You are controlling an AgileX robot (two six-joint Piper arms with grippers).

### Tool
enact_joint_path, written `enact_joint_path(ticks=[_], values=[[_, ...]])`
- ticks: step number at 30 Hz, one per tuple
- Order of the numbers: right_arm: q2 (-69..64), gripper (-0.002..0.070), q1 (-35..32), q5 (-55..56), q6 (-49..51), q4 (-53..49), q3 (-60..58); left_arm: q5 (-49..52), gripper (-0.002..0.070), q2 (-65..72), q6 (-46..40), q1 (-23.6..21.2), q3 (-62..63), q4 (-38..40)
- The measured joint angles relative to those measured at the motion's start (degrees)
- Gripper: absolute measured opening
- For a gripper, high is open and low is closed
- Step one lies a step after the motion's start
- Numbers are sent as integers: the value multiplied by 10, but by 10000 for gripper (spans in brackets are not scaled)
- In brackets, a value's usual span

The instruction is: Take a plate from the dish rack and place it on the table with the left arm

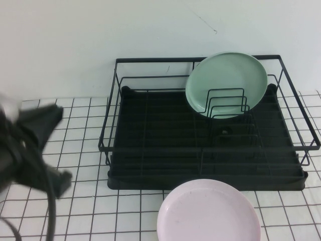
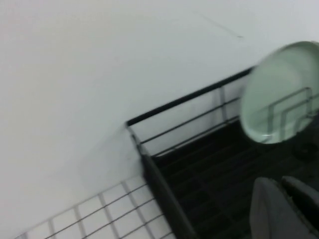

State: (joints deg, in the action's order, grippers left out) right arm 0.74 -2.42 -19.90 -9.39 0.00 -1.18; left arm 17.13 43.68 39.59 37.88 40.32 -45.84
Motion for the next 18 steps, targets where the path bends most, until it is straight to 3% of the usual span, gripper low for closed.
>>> enact_joint_path(ticks=[7, 18], values=[[0, -3, 0, 0, 0, 0, 0, -133, -1, -38, 6, 0, -109, -14], [0, -3, 0, 0, 0, 0, 0, -148, -1, -40, 6, 0, -129, -18]])
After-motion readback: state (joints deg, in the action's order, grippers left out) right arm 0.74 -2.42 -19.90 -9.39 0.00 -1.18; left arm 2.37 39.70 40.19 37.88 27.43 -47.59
